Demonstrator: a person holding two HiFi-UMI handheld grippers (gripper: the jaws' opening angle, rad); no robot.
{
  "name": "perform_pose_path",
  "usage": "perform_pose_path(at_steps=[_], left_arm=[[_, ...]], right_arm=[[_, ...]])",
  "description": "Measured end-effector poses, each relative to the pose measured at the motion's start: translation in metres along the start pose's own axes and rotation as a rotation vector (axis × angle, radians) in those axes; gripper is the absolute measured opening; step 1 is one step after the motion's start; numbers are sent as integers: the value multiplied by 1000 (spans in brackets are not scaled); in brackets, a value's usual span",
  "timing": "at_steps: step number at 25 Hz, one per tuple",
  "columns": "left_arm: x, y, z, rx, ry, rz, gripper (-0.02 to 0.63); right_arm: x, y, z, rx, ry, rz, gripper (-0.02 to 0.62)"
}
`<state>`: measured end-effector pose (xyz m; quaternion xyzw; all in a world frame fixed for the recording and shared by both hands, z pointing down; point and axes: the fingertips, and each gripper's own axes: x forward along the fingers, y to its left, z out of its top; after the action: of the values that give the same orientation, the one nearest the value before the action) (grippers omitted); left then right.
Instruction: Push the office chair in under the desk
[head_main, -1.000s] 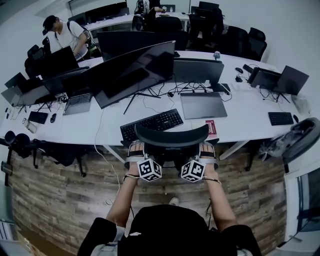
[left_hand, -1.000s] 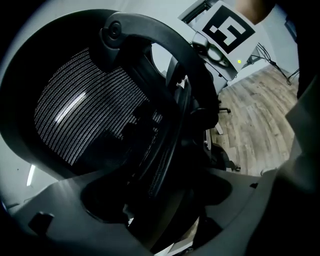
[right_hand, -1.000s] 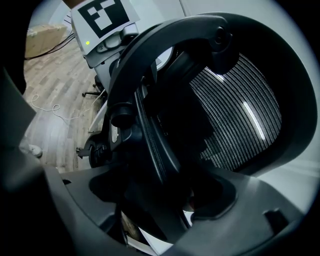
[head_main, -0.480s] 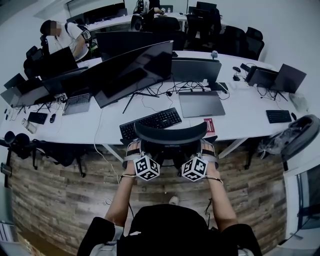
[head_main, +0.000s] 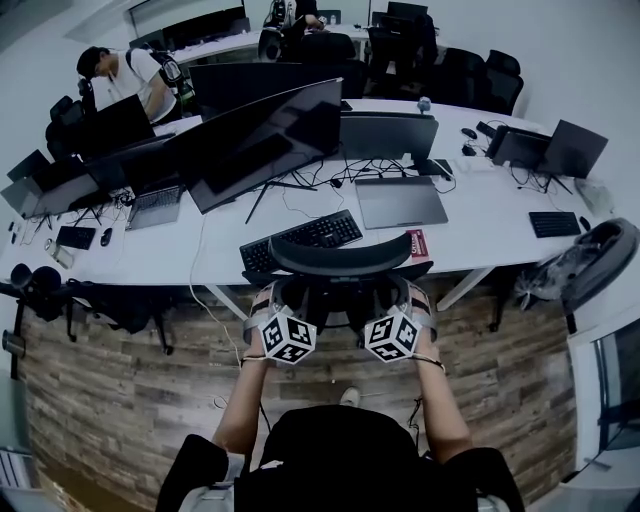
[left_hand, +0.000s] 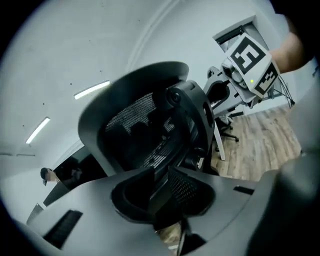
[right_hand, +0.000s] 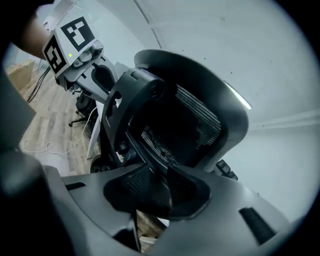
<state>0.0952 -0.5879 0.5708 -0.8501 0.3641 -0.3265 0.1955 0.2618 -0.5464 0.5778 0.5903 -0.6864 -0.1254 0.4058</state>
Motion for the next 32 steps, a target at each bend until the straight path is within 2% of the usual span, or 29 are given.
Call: perform_pose_path(at_steps=[2,5,9,12,18,25,28,32], left_arm=[[-9,3,5,-20,-21,1,72],[-24,7,11,-83,-60,16,36],[-42,10,22,-199,-122,6,15],[-51,12,27,-236,-148,-7,14],[-66,24,39,-319,-210,-3,14],[-76,30,38,-360,-237,47,14],[-80,31,37,-398,-243,57,14],[-87,33,40,-410,-258,69,14]], right_arm=[[-8,-6,3,36,-2,-26,84],[-21,-12,12,116,-25,-58,48],[-41,-20,29,257,-93,-82,32],[-52,-22,40,333,-141,-84,28],[-67,-25,51,349,-190,-118,26],[-80,-30,46,500,-239,-101,25],[-82,-30,41,499,-233,-105,25],[-87,-31,39,503,-237,-117,25]])
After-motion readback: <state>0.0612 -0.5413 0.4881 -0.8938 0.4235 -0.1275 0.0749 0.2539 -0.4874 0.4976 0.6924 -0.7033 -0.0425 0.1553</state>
